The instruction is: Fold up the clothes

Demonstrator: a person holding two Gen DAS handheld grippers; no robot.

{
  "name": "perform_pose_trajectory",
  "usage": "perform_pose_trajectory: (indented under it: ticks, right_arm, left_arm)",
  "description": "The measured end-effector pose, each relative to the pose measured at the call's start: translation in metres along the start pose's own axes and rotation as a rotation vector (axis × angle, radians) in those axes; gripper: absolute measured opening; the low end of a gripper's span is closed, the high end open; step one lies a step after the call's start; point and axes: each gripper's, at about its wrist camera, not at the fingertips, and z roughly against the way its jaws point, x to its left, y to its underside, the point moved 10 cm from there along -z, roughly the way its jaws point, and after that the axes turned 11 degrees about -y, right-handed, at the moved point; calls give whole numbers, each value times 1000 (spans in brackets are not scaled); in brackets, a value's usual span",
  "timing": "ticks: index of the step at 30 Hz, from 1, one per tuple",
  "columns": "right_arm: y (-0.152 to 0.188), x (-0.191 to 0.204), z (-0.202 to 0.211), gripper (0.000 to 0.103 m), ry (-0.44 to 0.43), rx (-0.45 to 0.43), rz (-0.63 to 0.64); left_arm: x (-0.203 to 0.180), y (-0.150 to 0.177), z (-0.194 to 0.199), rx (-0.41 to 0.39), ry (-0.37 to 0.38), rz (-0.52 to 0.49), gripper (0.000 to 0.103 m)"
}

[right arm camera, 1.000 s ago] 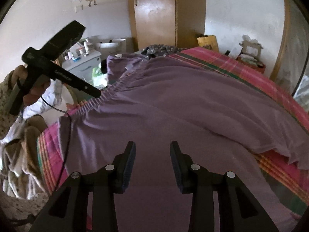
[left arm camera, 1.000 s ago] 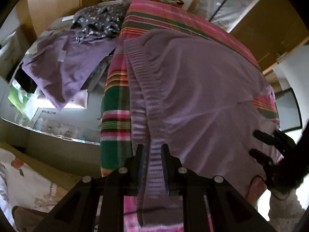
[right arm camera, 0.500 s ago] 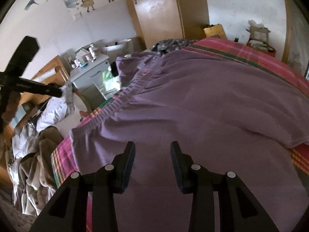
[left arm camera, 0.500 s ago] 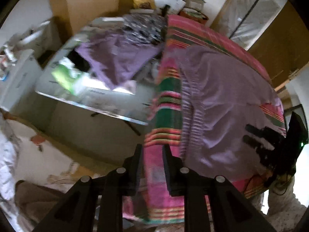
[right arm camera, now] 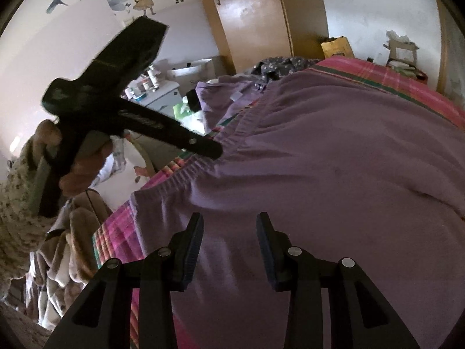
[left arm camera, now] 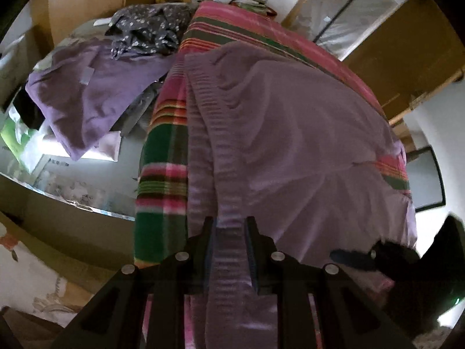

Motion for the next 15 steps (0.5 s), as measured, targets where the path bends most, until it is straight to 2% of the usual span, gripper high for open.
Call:
perform_pose_trajectory:
  ticks: [9, 15]
  right_arm:
    - [2, -1, 3, 40, -19, -18, -14]
    - [-1, -2, -1, 40, -25, -16, -28]
  left_arm:
    - [3, -7, -4, 6, 48, 18, 22]
    - [6, -12, -7, 24, 131, 84, 22]
